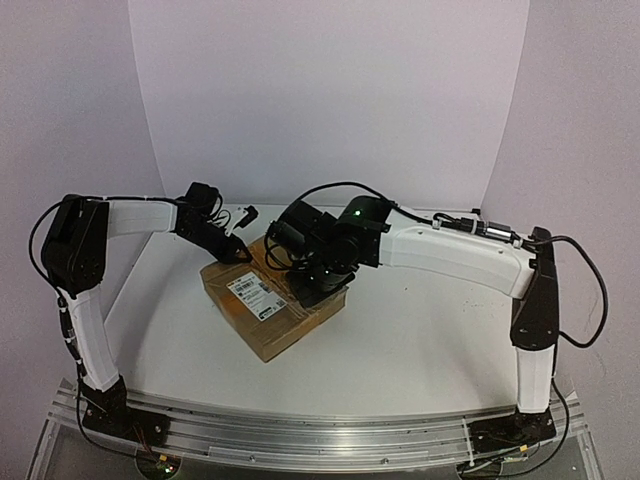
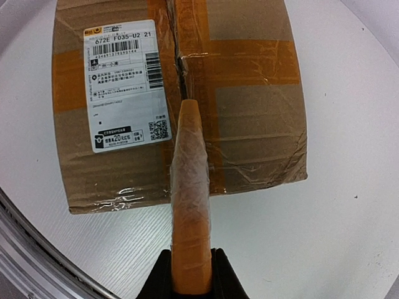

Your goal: Unpack the express box

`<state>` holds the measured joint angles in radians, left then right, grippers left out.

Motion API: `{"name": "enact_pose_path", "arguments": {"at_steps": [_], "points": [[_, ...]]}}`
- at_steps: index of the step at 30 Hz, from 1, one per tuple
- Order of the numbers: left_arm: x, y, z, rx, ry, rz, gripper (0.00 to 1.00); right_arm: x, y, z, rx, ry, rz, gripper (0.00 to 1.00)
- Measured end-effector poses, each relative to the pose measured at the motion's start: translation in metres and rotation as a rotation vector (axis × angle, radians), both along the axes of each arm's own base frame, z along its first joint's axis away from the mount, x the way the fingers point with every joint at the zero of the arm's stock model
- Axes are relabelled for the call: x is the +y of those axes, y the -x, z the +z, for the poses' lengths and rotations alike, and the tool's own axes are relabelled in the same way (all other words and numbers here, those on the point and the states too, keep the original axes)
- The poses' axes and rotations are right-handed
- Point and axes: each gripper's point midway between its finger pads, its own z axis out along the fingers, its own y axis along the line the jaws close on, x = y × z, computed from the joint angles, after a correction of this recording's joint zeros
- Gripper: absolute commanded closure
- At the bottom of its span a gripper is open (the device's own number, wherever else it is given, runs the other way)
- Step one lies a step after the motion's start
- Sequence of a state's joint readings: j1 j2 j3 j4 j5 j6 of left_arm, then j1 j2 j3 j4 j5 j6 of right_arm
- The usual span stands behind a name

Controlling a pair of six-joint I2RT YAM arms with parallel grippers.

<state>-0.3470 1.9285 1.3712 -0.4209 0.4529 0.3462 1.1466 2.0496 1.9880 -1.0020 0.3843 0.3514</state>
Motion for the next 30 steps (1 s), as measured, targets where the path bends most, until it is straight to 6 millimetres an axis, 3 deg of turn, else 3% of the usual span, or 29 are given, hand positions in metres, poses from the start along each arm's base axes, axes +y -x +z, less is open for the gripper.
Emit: {"name": "enact_pose_path", "arguments": {"at_steps": [7, 18, 30], "points": [[-0.004, 0.002, 0.0, 0.0, -0.001, -0.011, 1.0, -0.001, -0.006, -0.022, 0.022, 0.052, 0.021, 1.0], [-0.003, 0.002, 0.0, -0.001, -0.002, -0.012, 1.0, 0.0, 0.001, -0.039, 0.07, 0.06, 0.057, 1.0], [-0.003, 0.002, -0.001, -0.002, -0.003, -0.012, 1.0, -0.003, -0.005, -0.036, 0.084, 0.04, 0.044, 1.0]]}}
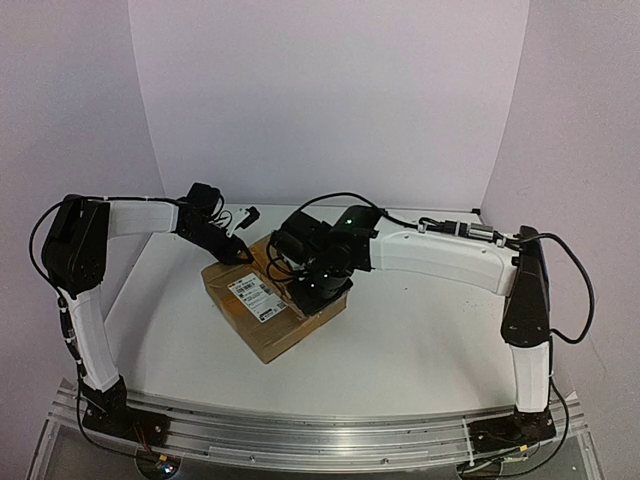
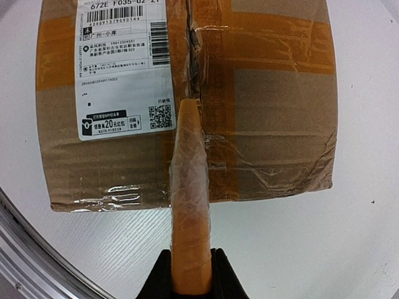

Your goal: Unpack the express box

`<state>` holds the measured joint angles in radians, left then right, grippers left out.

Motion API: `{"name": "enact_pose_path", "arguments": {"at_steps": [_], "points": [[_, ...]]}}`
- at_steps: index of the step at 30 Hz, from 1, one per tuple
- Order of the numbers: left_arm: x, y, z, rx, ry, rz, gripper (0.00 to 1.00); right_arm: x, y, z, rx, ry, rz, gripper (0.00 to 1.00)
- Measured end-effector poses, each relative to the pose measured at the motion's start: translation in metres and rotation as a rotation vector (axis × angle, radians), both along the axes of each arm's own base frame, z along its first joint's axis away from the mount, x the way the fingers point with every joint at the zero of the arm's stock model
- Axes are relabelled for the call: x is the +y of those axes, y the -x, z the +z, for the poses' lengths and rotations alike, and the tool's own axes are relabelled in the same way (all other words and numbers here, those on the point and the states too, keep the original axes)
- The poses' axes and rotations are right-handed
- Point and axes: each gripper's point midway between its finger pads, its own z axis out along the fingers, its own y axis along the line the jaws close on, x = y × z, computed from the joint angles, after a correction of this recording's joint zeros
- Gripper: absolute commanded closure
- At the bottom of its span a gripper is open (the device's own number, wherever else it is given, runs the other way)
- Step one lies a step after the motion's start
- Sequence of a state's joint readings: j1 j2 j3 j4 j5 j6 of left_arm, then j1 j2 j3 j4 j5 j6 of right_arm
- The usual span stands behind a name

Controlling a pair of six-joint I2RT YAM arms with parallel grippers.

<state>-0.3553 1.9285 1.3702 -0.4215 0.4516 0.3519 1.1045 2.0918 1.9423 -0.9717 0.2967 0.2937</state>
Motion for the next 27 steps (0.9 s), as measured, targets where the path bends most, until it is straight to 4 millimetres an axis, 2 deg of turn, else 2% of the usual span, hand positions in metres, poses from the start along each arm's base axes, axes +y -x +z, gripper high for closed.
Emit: {"name": "enact_pose_path", "arguments": {"at_steps": [12, 18, 27], "points": [[-0.003, 0.001, 0.0, -0.001, 0.002, -0.007, 1.0, -0.007, 0.003, 0.003, 0.008, -0.037, -0.02, 1.0], [-0.004, 0.002, 0.0, -0.001, 0.001, -0.01, 1.0, -0.02, 0.005, 0.003, 0.026, -0.009, -0.046, 1.0], [-0.004, 0.002, 0.0, -0.004, -0.001, -0.015, 1.0, -0.019, 0.008, 0.001, 0.031, -0.017, -0.046, 1.0]]}}
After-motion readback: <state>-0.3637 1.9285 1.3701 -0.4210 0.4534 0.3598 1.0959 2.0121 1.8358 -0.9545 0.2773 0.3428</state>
